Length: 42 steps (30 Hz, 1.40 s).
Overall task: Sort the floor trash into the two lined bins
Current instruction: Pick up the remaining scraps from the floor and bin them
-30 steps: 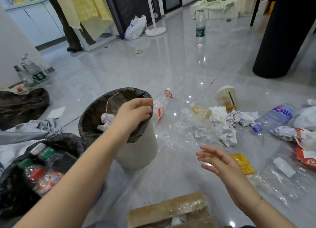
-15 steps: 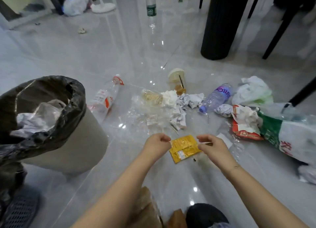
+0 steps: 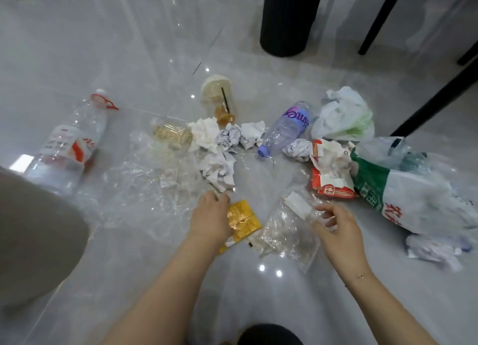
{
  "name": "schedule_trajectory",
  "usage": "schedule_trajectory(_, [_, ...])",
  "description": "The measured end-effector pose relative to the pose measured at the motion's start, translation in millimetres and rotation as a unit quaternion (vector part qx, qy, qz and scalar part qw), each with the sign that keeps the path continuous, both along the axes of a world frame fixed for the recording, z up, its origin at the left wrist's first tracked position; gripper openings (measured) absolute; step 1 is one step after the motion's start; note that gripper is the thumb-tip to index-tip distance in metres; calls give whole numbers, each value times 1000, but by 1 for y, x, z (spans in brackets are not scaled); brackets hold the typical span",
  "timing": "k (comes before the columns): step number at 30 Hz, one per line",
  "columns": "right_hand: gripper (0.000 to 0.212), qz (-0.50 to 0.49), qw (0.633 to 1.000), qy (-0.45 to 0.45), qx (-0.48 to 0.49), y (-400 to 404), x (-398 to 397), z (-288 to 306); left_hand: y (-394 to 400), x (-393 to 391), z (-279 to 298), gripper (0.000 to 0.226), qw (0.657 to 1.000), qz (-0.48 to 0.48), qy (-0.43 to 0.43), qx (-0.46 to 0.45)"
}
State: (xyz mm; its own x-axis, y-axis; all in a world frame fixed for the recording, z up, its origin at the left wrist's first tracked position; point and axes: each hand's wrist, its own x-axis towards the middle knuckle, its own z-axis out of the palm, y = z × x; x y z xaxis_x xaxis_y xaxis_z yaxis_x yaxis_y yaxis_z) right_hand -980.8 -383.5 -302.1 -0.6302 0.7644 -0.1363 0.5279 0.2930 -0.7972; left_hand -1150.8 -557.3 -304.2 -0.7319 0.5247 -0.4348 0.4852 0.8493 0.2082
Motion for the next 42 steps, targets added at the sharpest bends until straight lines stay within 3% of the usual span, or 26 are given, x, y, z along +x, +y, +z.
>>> schedule_trajectory(6, [34, -61, 994, -71, -52, 15, 15, -23, 3, -2, -12, 55, 999, 27, 37, 23])
schedule_trajectory(10, [27, -93, 987, -95, -92, 26, 21, -22, 5, -10, -3, 33, 995, 57, -10, 79])
schedule_trajectory(12, [23, -83, 982, -133, -107, 28, 23, -21, 2, -13, 6, 36, 979, 120, -62, 151])
schedule_trajectory(14, [26, -82, 975, -143, -146, 28, 24, -20, 1, -15, 20, 30, 935, 207, -132, 257])
schedule_trajectory(17, [29, -90, 965, -124, -212, 25, 22, -17, 16, -8, 45, 24, 794, 300, -338, 406])
schedule_trajectory(18, [29, -92, 963, -116, -226, 25, 22, -17, 27, -4, 48, 26, 773, 296, -383, 410])
schedule_trajectory(22, [39, -141, 944, -47, -295, 17, 15, -7, 75, 22, 41, 30, 821, 239, -396, 334])
schedule_trajectory(25, [49, -168, 907, 61, -382, 12, 12, 12, 95, 41, 29, 24, 832, 207, -408, 313])
schedule_trajectory(31, [7, -122, 917, 133, -356, 8, 19, 17, 97, 51, 20, 21, 840, 199, -392, 319])
schedule_trajectory(33, [5, -136, 919, 134, -346, 11, 19, 14, 95, 43, 16, 22, 858, 202, -334, 334])
schedule_trajectory(36, [4, -182, 915, 141, -332, 19, 23, 9, 90, 26, -1, 40, 933, 158, -171, 275])
schedule_trajectory(39, [6, -208, 916, 127, -319, 26, 31, 2, 88, 23, -16, 50, 959, 123, -159, 198])
schedule_trajectory(42, [7, -219, 915, 118, -317, 28, 37, -2, 90, 25, -17, 24, 962, 114, -155, 195])
